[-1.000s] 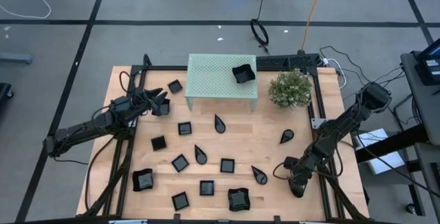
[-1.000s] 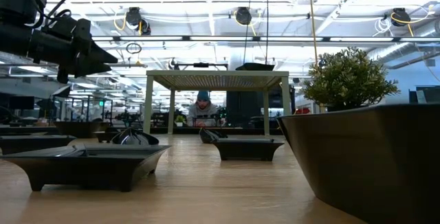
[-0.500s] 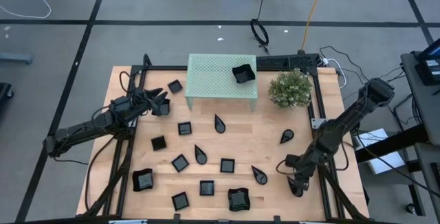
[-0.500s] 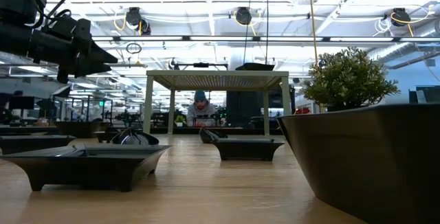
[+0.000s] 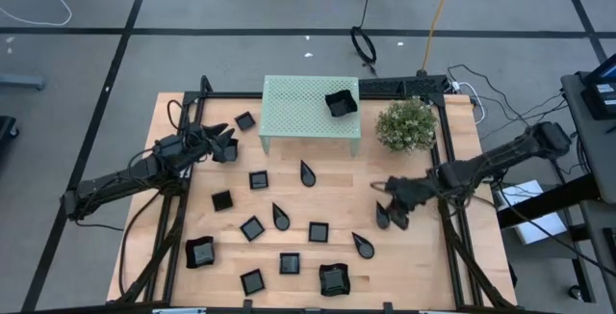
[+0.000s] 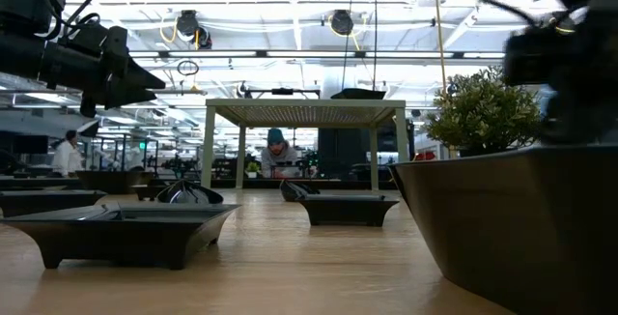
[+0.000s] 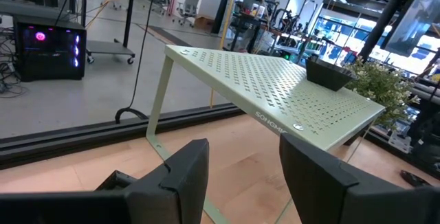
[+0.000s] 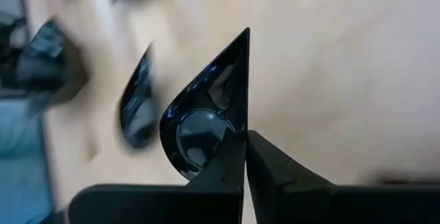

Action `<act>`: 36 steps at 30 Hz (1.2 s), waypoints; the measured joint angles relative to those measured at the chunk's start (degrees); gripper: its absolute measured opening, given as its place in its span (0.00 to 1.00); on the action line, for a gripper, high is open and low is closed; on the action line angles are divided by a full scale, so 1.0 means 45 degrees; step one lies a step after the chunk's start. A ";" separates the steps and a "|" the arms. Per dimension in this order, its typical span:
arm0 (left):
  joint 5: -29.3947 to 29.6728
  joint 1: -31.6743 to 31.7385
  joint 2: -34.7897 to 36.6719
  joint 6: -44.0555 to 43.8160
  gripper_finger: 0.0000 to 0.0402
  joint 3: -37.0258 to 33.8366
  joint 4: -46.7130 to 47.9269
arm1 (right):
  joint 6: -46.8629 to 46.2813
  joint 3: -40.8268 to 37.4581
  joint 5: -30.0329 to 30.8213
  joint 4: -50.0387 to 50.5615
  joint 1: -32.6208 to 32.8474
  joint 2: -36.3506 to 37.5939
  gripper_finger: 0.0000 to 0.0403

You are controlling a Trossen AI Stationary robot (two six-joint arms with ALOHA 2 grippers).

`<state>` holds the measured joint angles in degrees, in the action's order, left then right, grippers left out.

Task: Pick & Place Mini shaped plates
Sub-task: Put the black drop-shaped plate on the shelf

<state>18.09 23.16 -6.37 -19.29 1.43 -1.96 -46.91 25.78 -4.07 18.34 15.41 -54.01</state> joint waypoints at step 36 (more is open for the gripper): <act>0.0000 0.0003 0.0000 0.0000 0.45 0.0000 -0.0022 | 0.8534 0.4734 -0.0777 -0.1722 -0.6006 -0.4790 0.00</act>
<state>18.09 23.18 -6.37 -19.29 1.43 -2.05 -8.51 47.08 -7.57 10.60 -11.62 -75.57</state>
